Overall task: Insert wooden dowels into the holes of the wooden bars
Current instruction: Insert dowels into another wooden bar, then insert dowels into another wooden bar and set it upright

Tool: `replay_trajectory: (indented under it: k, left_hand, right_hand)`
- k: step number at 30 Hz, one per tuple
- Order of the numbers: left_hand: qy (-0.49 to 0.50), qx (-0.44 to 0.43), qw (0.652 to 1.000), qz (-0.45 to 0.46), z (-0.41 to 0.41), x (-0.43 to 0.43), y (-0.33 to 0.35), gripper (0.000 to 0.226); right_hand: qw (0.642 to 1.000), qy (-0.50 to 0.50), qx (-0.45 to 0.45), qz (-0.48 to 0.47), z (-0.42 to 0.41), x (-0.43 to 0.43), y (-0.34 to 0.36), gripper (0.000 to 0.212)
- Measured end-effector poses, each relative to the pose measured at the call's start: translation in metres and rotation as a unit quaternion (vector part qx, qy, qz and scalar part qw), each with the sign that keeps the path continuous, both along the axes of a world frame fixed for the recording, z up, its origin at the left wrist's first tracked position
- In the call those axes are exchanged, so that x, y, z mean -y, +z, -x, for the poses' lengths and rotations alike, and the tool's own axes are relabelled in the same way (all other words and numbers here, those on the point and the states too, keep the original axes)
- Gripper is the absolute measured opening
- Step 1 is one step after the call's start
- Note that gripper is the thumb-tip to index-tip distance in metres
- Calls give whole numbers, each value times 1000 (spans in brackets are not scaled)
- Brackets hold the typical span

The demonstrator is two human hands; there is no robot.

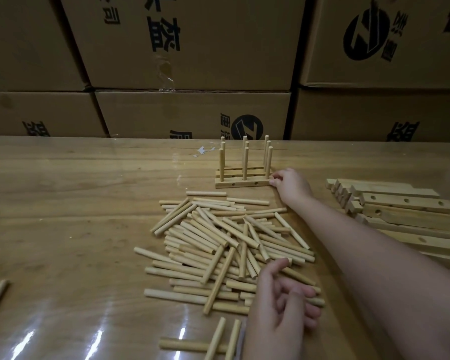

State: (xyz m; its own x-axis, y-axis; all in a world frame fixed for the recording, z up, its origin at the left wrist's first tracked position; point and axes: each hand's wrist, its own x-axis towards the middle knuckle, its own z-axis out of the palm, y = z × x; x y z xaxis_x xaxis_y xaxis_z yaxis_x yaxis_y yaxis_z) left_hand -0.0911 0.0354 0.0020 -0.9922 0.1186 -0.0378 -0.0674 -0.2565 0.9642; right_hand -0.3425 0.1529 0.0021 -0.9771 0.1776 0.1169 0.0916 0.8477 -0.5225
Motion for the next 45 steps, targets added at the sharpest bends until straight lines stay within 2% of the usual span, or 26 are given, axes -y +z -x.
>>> replay_trajectory:
  k: [15, 18, 20, 25, 32, 39, 41, 45]
  left_hand:
    - [1, -3, 1000, -10, 2, 0, -3, 34]
    - [6, -6, 1000, -7, 3, 0, -5, 35]
    - [10, -9, 1000, -4, 4, 0, -7, 37]
    - [12, -22, 1000, 14, 3, 1, -6, 33]
    - [-12, -29, 999, 28, -3, 2, -1, 27]
    - [-42, -56, 989, 133, -10, 0, 2, 21]
    - [-48, -55, 987, 143, -10, 1, 4, 19]
    - [-54, -34, 991, 116, -7, 7, 9, 18]
  right_hand:
    - [999, -10, -45, -26, -3, 1, -3, 34]
    - [998, -27, -38, -39, -6, 3, -2, 42]
    - [998, -41, -43, -14, -16, 4, 2, 49]
    - [992, -32, -84, 93, -73, -1, 17, 42]
    - [976, 25, -135, 168, -202, -26, 7, 16]
    - [961, 28, -140, 237, -259, -39, -7, 29]
    - [964, 31, -119, 236, -258, -38, -8, 26]
    - [977, 85, -111, 161, -257, -36, -8, 20]
